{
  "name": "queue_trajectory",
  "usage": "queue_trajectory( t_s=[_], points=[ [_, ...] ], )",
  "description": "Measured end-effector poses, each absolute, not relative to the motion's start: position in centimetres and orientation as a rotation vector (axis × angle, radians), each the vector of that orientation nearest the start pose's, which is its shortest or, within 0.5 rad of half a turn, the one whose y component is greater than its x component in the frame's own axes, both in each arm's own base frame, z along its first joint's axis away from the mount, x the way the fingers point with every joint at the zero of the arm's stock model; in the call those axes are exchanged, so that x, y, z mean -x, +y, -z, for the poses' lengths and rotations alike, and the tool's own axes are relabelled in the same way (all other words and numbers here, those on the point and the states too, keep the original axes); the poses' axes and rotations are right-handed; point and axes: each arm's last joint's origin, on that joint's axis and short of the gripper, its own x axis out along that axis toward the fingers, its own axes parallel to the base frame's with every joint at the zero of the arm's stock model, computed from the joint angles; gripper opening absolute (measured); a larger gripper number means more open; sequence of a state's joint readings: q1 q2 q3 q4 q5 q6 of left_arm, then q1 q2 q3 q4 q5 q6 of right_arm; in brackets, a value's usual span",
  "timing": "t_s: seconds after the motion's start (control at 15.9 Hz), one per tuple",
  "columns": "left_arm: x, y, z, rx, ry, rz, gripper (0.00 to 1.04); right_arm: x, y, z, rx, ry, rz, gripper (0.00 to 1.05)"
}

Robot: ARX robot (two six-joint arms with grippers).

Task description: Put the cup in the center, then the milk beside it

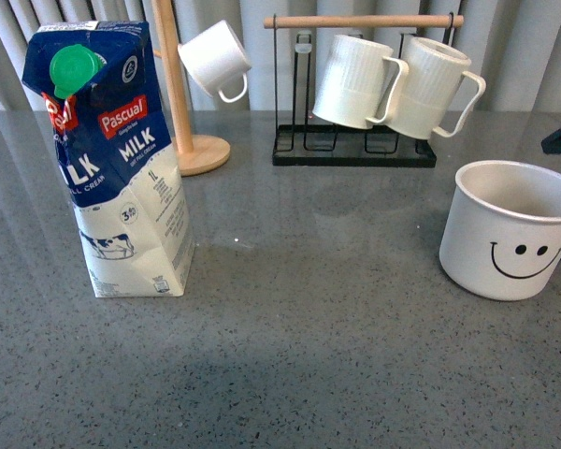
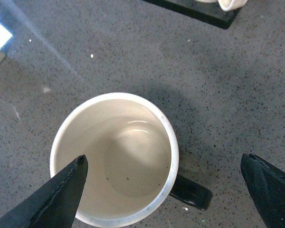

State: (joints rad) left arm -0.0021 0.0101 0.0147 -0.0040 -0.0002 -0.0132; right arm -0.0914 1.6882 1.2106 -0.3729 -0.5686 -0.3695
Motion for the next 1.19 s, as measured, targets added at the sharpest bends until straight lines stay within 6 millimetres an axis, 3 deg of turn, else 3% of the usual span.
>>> queue_trajectory(
  t_s=[0.69, 0.75, 0.88, 1.0, 1.19],
  points=[
    [-9.7, 0.0, -16.7, 0.013, -0.001, 0.002, 0.98, -36.9, -0.7, -21.4, 0.163, 0.804, -0.630, 0.98],
    [-9.7, 0.0, -16.7, 0.013, -0.001, 0.002, 0.98, -37.6, -0.5, -21.3, 0.171, 0.794, -0.631, 0.83],
    [-9.7, 0.0, -16.7, 0.013, -0.001, 0.002, 0.98, -38.2, 0.1, -21.1, 0.188, 0.797, -0.623, 0.18],
    [-9.7, 0.0, -16.7, 0.013, -0.001, 0.002, 0.98, -38.3, 0.2, -21.1, 0.176, 0.802, -0.616, 0.03],
    [-9.7, 0.0, -16.7, 0.013, -0.001, 0.002, 0.98, -38.4, 0.6, -21.4, 0.150, 0.808, -0.611, 0.03]
  ],
)
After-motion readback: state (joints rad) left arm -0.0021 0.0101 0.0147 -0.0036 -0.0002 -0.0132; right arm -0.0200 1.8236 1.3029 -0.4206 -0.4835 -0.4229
